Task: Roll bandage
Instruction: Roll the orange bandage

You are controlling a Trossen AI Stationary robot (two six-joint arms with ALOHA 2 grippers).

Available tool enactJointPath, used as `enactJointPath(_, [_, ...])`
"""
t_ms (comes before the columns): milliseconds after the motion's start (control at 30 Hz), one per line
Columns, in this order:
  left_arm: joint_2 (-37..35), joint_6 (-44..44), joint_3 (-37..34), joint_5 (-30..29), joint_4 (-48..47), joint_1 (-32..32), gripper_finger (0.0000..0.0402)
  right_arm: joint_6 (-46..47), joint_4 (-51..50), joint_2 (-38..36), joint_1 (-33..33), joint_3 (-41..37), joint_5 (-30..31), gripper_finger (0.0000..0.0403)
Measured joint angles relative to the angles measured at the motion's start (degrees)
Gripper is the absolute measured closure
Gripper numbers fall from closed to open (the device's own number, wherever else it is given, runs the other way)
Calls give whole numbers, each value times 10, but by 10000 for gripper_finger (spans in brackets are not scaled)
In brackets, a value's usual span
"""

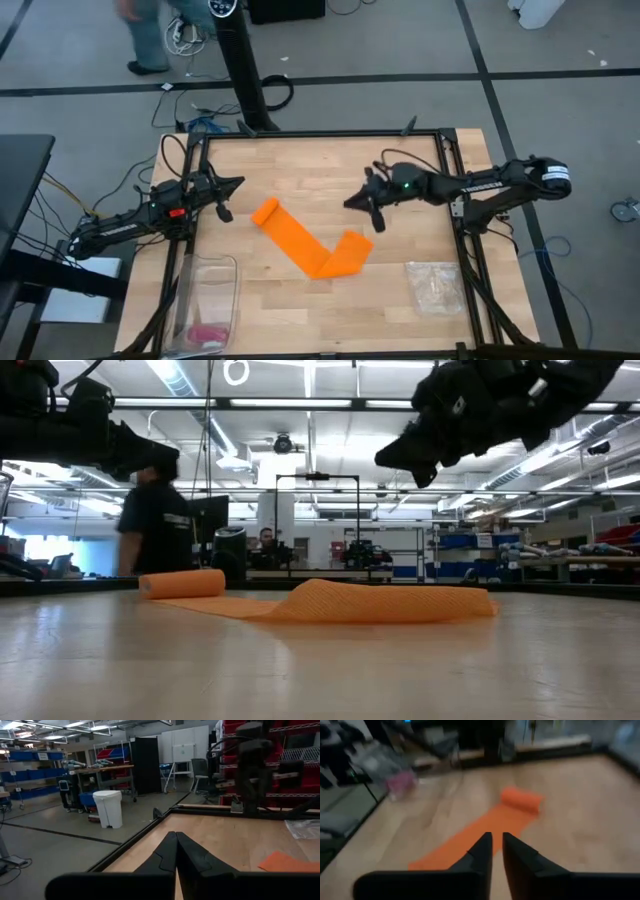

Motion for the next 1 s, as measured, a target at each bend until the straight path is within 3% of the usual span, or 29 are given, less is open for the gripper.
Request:
enactJointPath(233, [0,0,0,0,0,0,390,102,-143,73,92,58,79,258])
enactJointPath(367, [0,0,0,0,0,0,390,158,-203,106,120,71,105,231])
enactJointPath(600, [0,0,0,0,0,0,390,248,-334,110,145,73,161,236])
enactJointPath(1000, [0,0,0,0,0,0,390,287,-370,163,150,73,167,269])
